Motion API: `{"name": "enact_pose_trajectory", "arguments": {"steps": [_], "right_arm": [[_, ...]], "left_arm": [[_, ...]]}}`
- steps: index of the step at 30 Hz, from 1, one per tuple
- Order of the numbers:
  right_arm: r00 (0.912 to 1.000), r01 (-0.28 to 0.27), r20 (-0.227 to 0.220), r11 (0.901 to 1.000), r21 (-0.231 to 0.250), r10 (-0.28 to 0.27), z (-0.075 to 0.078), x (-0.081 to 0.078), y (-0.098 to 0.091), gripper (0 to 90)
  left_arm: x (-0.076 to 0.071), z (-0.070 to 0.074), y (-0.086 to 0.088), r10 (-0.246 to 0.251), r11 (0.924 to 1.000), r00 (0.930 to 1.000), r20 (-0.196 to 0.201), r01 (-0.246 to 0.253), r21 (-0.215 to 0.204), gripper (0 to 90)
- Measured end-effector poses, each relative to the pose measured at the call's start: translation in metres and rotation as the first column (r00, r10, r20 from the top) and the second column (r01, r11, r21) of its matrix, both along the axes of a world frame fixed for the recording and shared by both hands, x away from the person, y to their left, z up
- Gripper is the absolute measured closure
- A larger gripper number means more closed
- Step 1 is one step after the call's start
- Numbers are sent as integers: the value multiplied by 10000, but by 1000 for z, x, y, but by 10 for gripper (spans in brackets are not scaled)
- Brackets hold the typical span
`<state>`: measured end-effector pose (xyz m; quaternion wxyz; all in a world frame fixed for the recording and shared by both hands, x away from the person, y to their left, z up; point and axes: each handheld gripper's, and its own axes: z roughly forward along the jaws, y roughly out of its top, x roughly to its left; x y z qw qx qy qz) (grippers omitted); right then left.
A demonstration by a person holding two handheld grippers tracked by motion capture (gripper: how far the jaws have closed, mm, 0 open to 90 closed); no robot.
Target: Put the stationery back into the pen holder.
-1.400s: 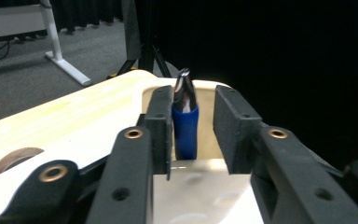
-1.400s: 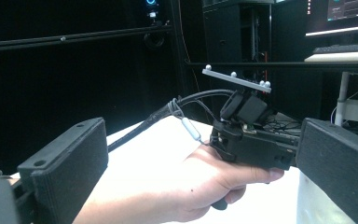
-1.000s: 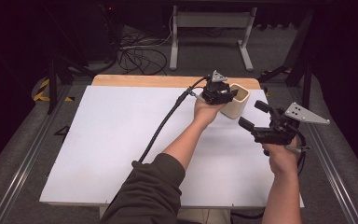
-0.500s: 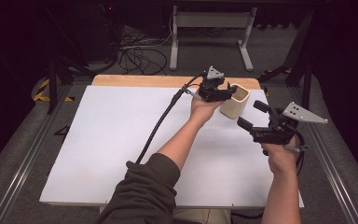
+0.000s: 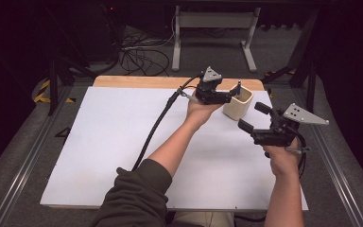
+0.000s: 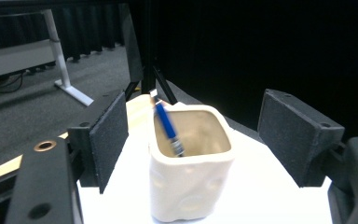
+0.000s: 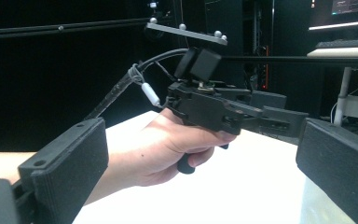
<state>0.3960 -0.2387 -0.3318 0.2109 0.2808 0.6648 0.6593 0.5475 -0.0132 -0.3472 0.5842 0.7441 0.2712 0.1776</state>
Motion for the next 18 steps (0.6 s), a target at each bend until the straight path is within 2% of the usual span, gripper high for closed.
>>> {"name": "enact_pose_trajectory", "arguments": {"steps": [8, 18], "right_arm": [[10000, -44, -28, 9999, -107, 43, -1, 0, 4, 29], [9999, -92, 45, 9999, -92, 92, -1, 0, 9, 29]], "left_arm": [[-13, 8, 22, -30, 9998, 9998, 205, 34, -192, 223], [-36, 13, 49, -144, 9999, 9982, 581, 140, 75, 194]]}}
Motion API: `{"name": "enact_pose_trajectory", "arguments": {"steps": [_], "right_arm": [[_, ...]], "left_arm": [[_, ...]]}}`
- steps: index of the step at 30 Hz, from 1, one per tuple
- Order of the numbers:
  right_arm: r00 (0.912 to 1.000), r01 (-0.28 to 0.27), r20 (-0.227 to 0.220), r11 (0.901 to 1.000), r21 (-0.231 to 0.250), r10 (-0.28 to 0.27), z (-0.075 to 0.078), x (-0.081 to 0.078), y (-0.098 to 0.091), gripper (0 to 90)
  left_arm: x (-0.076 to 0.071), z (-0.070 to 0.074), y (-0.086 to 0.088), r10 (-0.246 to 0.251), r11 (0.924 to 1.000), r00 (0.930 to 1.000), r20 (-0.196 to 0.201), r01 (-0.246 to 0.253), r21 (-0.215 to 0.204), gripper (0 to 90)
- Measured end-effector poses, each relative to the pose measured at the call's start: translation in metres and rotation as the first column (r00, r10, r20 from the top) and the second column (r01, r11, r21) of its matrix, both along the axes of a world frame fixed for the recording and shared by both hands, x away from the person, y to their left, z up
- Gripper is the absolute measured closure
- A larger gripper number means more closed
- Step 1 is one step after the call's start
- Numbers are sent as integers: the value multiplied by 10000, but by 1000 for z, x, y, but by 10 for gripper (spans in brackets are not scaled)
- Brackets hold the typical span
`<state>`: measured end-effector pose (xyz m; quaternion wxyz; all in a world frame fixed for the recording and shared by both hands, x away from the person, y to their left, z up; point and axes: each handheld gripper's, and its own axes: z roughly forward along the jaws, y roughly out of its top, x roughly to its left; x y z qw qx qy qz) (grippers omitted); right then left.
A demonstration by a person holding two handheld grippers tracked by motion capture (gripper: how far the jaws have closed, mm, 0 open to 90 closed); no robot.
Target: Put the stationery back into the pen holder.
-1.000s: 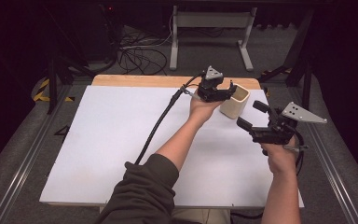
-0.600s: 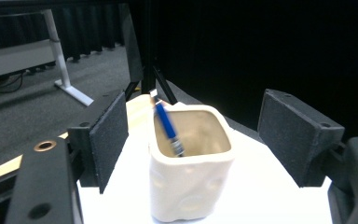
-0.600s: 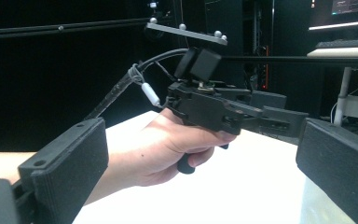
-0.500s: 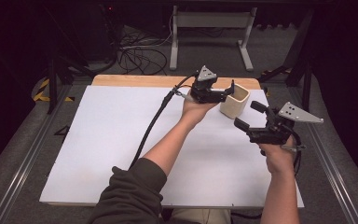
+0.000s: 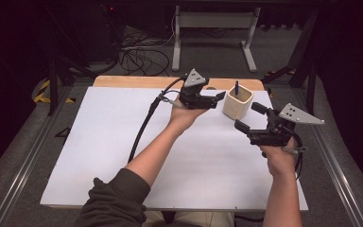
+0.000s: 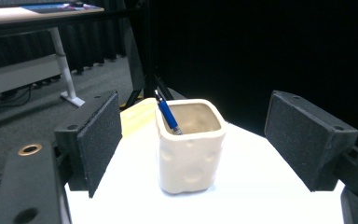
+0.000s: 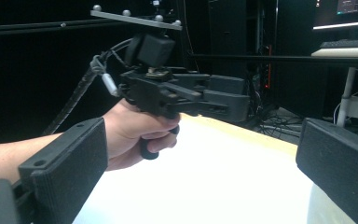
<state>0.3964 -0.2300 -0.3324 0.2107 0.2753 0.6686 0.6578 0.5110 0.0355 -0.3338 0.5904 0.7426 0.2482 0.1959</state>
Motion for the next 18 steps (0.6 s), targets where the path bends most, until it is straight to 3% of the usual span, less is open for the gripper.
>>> {"name": "enact_pose_trajectory", "arguments": {"steps": [18], "right_arm": [[10000, 1, 82, 10000, -51, -1, -1, 0, 8, 29]], "left_arm": [[-33, 7, 40, -187, 9992, 9995, 267, 196, -356, 162]]}}
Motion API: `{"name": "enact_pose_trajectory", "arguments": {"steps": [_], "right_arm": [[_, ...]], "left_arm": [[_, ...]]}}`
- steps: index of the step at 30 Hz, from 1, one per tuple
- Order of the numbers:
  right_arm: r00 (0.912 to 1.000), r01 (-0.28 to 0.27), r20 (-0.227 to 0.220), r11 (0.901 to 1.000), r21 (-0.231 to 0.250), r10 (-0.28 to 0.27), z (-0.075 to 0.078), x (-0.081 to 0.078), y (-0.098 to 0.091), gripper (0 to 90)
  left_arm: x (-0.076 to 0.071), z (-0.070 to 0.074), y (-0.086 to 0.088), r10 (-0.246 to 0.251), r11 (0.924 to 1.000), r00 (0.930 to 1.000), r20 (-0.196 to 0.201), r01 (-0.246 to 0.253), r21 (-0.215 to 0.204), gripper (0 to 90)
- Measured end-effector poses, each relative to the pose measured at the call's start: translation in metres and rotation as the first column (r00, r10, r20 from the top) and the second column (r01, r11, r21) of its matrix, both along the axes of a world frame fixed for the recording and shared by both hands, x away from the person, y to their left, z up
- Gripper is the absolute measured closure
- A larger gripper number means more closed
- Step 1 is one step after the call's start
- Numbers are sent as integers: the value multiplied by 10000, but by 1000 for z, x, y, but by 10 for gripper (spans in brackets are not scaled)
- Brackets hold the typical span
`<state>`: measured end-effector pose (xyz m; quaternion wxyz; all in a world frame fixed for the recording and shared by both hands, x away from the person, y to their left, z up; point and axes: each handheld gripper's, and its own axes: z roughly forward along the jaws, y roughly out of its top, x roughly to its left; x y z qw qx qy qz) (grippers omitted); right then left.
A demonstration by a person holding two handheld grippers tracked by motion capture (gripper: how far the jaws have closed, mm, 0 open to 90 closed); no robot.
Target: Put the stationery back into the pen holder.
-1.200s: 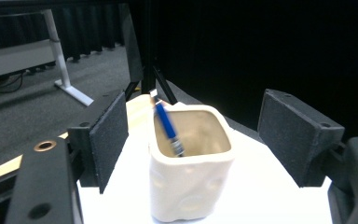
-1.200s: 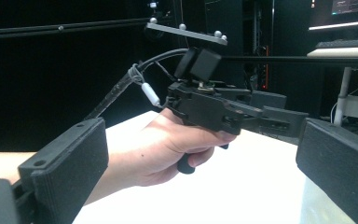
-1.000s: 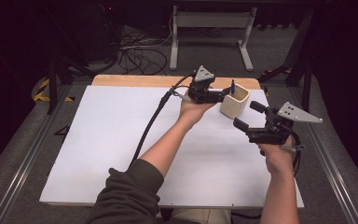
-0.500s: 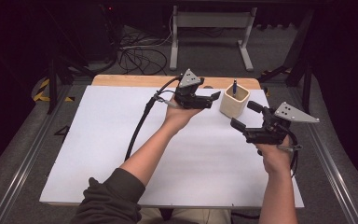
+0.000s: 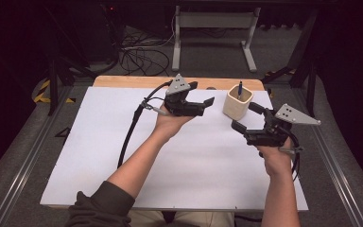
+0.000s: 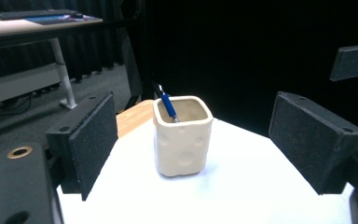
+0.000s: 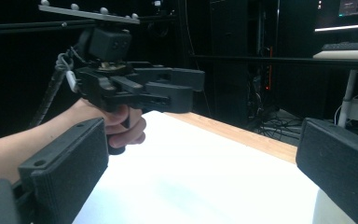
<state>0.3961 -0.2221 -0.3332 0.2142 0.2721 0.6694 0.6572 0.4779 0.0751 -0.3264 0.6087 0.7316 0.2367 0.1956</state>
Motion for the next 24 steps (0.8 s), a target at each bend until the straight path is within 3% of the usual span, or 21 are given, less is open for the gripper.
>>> {"name": "enact_pose_trajectory", "arguments": {"steps": [11, 20, 24], "right_arm": [[10000, 14, 6, 9999, -161, -14, -2, 1, 6, 29], [10000, 21, -39, 9996, -278, -23, -4, 1, 11, 29], [10000, 13, -24, 9996, -300, -14, -4, 2, 13, 29]], "left_arm": [[-14, 0, 29, 107, 9999, 9999, -1, -107, -12, 151], [-33, -3, 53, 148, 9998, 9999, 82, -147, -128, 148], [-39, -2, 60, 220, 9998, 9996, 185, -220, 20, 148]]}}
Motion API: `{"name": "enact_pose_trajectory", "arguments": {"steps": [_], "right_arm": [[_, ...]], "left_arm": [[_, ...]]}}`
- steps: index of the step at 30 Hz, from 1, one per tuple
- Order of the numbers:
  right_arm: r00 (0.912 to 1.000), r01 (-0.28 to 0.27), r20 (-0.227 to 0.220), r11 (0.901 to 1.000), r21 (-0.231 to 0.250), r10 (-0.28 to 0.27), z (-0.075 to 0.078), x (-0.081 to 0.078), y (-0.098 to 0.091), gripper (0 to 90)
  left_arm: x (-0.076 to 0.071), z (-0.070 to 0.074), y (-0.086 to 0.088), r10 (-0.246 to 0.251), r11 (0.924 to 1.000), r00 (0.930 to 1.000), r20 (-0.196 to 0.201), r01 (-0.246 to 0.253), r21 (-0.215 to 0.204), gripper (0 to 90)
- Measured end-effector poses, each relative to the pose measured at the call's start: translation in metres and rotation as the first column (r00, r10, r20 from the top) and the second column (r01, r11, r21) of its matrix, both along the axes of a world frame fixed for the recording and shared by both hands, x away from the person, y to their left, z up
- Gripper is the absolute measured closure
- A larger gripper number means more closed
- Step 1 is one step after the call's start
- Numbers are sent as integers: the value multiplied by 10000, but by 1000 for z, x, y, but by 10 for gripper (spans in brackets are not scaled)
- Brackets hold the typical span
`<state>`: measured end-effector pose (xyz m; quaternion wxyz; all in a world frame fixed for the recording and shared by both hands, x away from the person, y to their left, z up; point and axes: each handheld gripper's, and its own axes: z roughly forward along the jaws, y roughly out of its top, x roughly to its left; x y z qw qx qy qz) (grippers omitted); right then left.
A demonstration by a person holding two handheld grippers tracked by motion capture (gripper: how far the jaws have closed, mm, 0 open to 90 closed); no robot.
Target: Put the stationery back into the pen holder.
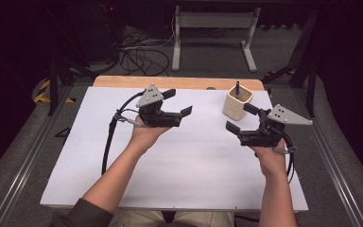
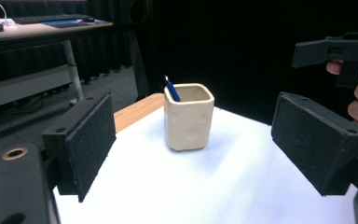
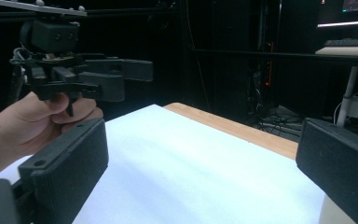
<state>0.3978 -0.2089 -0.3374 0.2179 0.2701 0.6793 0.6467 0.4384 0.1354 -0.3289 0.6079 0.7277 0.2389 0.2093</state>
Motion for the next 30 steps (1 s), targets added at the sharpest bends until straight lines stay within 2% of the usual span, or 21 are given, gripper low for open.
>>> {"name": "enact_pose_trajectory", "arguments": {"steps": [11, 16, 30], "right_arm": [[10000, 23, 6, 10000, -26, -23, -1, 0, 4, 29], [10000, 75, 29, 10000, -32, -75, -2, 0, 4, 29], [9997, 187, 140, 9998, 12, -187, -2, 0, 3, 29]], "left_arm": [[-14, -3, 26, 303, 9992, 9995, -58, -305, -260, 148], [-22, -4, 36, 385, 9992, 9992, 52, -385, -116, 149], [-42, -8, 64, 714, 9973, 9972, 240, -709, -217, 148]]}}
